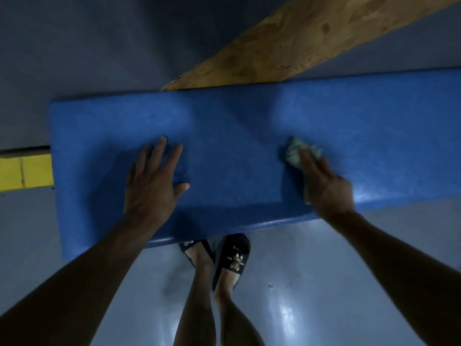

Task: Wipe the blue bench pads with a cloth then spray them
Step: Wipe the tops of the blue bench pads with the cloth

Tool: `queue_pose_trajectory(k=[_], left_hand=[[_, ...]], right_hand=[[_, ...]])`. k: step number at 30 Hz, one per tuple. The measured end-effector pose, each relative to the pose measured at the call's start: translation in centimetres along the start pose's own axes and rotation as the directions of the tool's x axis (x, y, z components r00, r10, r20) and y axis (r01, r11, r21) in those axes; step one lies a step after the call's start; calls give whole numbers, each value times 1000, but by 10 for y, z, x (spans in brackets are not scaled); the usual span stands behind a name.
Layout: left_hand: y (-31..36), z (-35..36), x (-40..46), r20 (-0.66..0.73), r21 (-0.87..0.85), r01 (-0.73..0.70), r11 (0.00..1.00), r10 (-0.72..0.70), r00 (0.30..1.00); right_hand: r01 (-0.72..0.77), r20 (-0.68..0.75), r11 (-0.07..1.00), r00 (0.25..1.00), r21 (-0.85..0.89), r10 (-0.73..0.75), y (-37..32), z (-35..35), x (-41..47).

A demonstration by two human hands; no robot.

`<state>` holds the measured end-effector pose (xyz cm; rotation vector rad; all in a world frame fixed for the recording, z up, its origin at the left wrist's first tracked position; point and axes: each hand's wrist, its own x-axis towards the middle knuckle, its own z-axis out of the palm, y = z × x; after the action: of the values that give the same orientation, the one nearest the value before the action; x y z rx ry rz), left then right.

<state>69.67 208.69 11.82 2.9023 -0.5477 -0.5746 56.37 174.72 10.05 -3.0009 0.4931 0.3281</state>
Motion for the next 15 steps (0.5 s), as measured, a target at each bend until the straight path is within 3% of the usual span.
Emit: queue_pose_trajectory(k=[3,7,9,11,13,15], left_hand=[[3,13,-21,13,-8,9,1000,-9,1000],[4,29,-43,-16,4,28,1000,-28,999],[4,35,-47,-19,8,25,1000,-25,1000],[4,38,-47,-21,18,34,999,-33,999],[5,40,-46,-19,27,42,999,-41,999],[6,43,-45,-37,42,27,999,-25,999]], right_hand=[[-270,70,962,960,-32,272,26,-6,-6],[-445,28,874,893,197,448,-41,15,-22],[-301,-43,921,946,246,321,-93,27,-41],[-48,-46,965,997,256,62,-137,32,-61],[195,-6,949,980,249,-200,-149,31,-71],[342,-32,921,939,186,-342,-131,27,-66]])
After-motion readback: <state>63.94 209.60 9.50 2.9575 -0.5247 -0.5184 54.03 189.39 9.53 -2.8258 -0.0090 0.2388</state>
